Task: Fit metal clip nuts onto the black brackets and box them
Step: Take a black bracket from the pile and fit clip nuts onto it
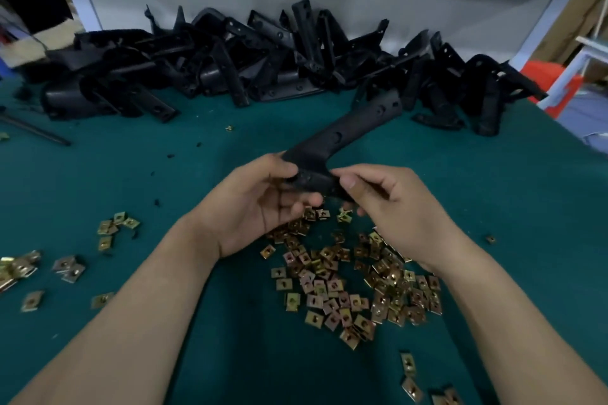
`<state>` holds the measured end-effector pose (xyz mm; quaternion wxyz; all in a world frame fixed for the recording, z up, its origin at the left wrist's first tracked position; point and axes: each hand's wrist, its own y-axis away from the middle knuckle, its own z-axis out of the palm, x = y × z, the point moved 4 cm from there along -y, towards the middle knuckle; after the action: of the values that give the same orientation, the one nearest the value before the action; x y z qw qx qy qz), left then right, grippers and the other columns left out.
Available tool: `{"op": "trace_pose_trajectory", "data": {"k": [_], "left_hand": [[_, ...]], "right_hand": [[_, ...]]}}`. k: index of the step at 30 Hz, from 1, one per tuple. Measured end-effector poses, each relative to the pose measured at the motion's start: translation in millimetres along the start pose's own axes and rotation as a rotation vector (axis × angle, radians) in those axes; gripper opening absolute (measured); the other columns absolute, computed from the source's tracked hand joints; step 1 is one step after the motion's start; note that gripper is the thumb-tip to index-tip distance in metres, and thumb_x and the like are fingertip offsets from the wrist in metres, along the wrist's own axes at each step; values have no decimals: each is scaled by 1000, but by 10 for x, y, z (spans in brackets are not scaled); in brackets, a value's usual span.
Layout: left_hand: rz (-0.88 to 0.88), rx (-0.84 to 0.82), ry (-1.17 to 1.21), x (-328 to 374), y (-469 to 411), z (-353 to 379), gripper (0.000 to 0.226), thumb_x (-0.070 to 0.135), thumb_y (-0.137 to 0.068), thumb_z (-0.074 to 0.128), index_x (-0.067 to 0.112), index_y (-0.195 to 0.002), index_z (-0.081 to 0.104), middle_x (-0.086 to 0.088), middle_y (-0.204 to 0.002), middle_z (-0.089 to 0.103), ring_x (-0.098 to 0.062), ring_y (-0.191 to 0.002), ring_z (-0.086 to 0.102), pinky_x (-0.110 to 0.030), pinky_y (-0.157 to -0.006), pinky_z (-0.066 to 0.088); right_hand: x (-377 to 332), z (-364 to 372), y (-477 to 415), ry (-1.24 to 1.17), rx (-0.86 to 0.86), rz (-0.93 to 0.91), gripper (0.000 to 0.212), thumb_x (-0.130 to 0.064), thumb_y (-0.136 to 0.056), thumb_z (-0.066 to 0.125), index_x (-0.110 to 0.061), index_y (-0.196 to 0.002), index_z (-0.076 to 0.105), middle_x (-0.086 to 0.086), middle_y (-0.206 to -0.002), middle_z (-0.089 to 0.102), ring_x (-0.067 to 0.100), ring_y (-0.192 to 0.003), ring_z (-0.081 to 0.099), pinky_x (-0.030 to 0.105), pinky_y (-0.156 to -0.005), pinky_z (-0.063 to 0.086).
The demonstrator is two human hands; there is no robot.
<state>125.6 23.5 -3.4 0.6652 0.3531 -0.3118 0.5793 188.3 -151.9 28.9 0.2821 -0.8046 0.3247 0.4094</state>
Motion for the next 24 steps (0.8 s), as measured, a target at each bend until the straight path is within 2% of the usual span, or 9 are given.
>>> {"op": "trace_pose_trajectory", "data": {"k": [3, 5, 7, 9, 12, 15, 19, 21, 24], "left_hand": [[5, -20, 62, 27, 5, -9, 43, 10, -71, 61, 3, -114, 62, -12, -98, 70, -20, -78, 69, -23, -65, 56], [37, 10, 105, 49, -5, -31, 29, 10, -74, 61, 7, -101, 70, -11, -95, 69, -19, -76, 68, -21, -64, 56], [75, 73, 172, 68, -20, -78, 16, 9, -75, 63, 8, -89, 70, -10, -88, 68, -18, -76, 68, -20, -65, 57], [104, 106, 254, 87, -33, -120, 11, 7, -75, 67, 3, -83, 74, -14, -90, 70, -19, -83, 71, -18, -68, 58], [112, 113, 373, 101, -38, -132, 25, 3, -73, 73, -4, -96, 70, -19, -99, 71, -23, -93, 73, -19, -70, 59], [126, 113, 346, 106, -24, -126, 16, 6, -77, 73, -1, -91, 75, -19, -108, 72, -27, -105, 72, -24, -75, 60], [163, 124, 333, 106, -28, -120, 8, 9, -85, 70, 7, -82, 77, -13, -110, 73, -35, -119, 66, -38, -86, 58], [163, 159, 371, 107, -36, -138, 5, 9, -82, 73, 6, -80, 77, -14, -106, 73, -31, -110, 70, -37, -85, 58], [157, 188, 344, 107, -27, -150, 7, 13, -79, 77, 7, -81, 78, -11, -98, 72, -22, -89, 70, -30, -78, 56]], "right_hand": [[-57, -44, 37, 10, -11, -59, 31, -47, -92, 54, -36, -117, 69, -38, -87, 67, -13, -84, 62, 6, -75, 43], [-93, -108, 49, 35, 10, -48, 31, -51, -91, 53, -34, -110, 71, -34, -84, 66, -9, -81, 61, 8, -73, 44], [-132, -200, 86, 92, -45, -1, 26, -50, -91, 58, -27, -91, 71, -23, -72, 65, -3, -66, 58, 12, -62, 44], [-157, -205, 177, 209, -315, 60, 17, -44, -88, 68, -28, -83, 72, -17, -75, 70, 0, -66, 62, 18, -60, 50], [-147, -111, 355, 340, -661, 144, 12, -42, -83, 79, -34, -90, 74, -16, -82, 72, 2, -71, 66, 19, -63, 52], [-134, -67, 386, 431, -654, 203, 22, -42, -74, 87, -35, -90, 73, -18, -86, 70, 0, -64, 64, 16, -56, 47], [-151, -27, 386, 493, -621, 195, 18, -39, -75, 87, -34, -87, 75, -23, -77, 68, -3, -56, 59, 13, -50, 42], [-170, 0, 399, 502, -614, 173, 13, -38, -77, 84, -34, -85, 74, -23, -73, 66, -3, -54, 57, 13, -49, 41], [-186, 48, 426, 526, -633, 141, 11, -34, -79, 79, -35, -83, 69, -9, -73, 69, 3, -54, 60, 16, -50, 43]]}}
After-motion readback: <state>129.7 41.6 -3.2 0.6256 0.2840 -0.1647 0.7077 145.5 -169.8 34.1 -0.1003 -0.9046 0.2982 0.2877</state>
